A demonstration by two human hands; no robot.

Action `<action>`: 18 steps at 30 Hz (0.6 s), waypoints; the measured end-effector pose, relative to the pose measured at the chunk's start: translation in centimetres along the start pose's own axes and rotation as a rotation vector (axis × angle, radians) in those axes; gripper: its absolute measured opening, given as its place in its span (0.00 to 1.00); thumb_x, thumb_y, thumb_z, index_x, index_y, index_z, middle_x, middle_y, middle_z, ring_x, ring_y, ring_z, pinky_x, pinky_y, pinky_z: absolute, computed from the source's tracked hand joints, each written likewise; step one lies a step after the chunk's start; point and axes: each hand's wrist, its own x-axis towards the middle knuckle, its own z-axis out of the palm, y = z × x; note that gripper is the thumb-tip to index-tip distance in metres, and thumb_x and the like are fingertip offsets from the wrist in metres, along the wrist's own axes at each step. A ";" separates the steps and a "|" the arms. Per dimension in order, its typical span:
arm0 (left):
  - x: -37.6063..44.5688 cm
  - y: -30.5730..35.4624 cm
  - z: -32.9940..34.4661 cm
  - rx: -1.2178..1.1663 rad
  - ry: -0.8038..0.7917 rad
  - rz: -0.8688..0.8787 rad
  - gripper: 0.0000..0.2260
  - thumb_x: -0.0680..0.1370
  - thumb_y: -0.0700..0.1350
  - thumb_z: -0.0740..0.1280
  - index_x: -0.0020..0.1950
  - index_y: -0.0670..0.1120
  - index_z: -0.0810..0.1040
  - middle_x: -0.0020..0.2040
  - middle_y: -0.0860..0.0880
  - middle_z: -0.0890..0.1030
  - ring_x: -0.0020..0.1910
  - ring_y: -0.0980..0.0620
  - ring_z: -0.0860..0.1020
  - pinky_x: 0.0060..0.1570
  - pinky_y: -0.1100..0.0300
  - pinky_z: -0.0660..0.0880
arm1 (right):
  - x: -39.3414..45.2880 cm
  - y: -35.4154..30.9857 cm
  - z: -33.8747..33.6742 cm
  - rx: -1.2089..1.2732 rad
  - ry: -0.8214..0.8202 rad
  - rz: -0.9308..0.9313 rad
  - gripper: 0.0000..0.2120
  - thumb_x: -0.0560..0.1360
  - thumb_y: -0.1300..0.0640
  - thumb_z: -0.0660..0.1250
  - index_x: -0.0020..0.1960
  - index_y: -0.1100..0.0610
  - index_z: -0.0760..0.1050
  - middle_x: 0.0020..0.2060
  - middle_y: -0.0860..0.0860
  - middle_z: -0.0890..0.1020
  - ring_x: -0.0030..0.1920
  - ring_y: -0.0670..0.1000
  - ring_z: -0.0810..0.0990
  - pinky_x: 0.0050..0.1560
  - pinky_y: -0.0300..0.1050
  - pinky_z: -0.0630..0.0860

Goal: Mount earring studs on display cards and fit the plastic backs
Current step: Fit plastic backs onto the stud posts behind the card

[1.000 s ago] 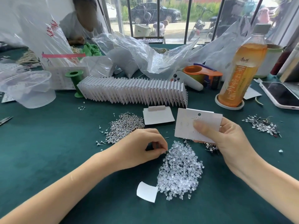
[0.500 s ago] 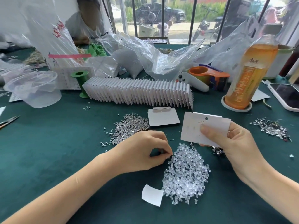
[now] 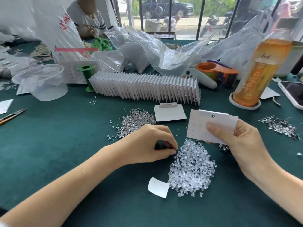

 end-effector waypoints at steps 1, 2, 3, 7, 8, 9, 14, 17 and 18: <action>0.0 -0.1 0.0 0.006 -0.001 0.005 0.04 0.74 0.42 0.72 0.47 0.48 0.84 0.46 0.54 0.79 0.42 0.56 0.79 0.46 0.65 0.75 | 0.0 0.0 0.1 0.003 0.001 -0.002 0.12 0.63 0.57 0.73 0.47 0.55 0.81 0.41 0.47 0.86 0.39 0.45 0.85 0.36 0.34 0.79; 0.0 -0.1 0.1 0.011 0.001 0.009 0.04 0.74 0.43 0.72 0.47 0.48 0.84 0.46 0.54 0.79 0.42 0.56 0.79 0.46 0.66 0.75 | -0.1 0.0 0.1 0.008 0.000 -0.006 0.12 0.63 0.57 0.73 0.47 0.55 0.81 0.41 0.47 0.86 0.40 0.45 0.85 0.36 0.33 0.78; 0.1 -0.2 0.1 0.019 0.005 0.010 0.03 0.74 0.43 0.72 0.47 0.48 0.84 0.46 0.54 0.79 0.42 0.56 0.79 0.46 0.65 0.75 | -0.1 0.0 0.1 0.011 -0.003 -0.015 0.12 0.63 0.57 0.73 0.46 0.55 0.81 0.41 0.47 0.86 0.40 0.45 0.85 0.36 0.33 0.78; 0.2 -0.2 0.3 -0.013 0.034 -0.020 0.03 0.74 0.41 0.72 0.46 0.47 0.83 0.45 0.54 0.79 0.41 0.55 0.79 0.45 0.63 0.76 | -0.3 0.0 0.3 -0.043 -0.011 -0.066 0.09 0.64 0.60 0.74 0.44 0.52 0.82 0.39 0.44 0.86 0.39 0.43 0.84 0.36 0.30 0.77; 0.2 -0.2 0.3 -0.041 0.061 -0.049 0.03 0.74 0.41 0.72 0.46 0.46 0.83 0.44 0.54 0.80 0.41 0.56 0.78 0.44 0.65 0.75 | -0.4 0.1 0.3 -0.081 -0.013 -0.101 0.09 0.65 0.59 0.74 0.43 0.51 0.82 0.39 0.43 0.86 0.39 0.43 0.84 0.37 0.30 0.77; 0.4 -0.2 0.3 -0.081 0.098 -0.086 0.02 0.74 0.40 0.72 0.46 0.46 0.83 0.43 0.54 0.80 0.41 0.57 0.78 0.43 0.66 0.74 | -0.6 0.1 0.2 -0.119 -0.020 -0.152 0.07 0.65 0.57 0.74 0.43 0.49 0.82 0.39 0.42 0.86 0.40 0.42 0.84 0.38 0.30 0.77; 0.9 0.4 -0.3 -0.518 0.226 -0.315 0.03 0.74 0.38 0.71 0.44 0.45 0.82 0.39 0.53 0.83 0.38 0.60 0.79 0.42 0.68 0.75 | -1.5 0.6 0.2 -0.537 -0.202 -0.700 0.06 0.74 0.55 0.70 0.45 0.56 0.84 0.39 0.43 0.85 0.39 0.39 0.81 0.36 0.30 0.75; 0.8 1.3 -0.5 -0.704 0.197 -0.343 0.02 0.74 0.40 0.71 0.43 0.46 0.82 0.39 0.55 0.83 0.39 0.61 0.79 0.42 0.72 0.72 | -1.6 1.1 0.0 -0.837 -0.286 -1.104 0.08 0.75 0.60 0.67 0.43 0.61 0.84 0.39 0.49 0.85 0.38 0.48 0.83 0.38 0.42 0.78; 0.7 1.6 -0.5 -0.735 0.178 -0.330 0.02 0.73 0.40 0.71 0.43 0.47 0.82 0.39 0.54 0.83 0.40 0.60 0.80 0.43 0.71 0.73 | -1.7 1.0 0.0 -0.880 -0.301 -1.181 0.10 0.76 0.61 0.65 0.42 0.60 0.85 0.40 0.50 0.85 0.38 0.50 0.83 0.38 0.43 0.78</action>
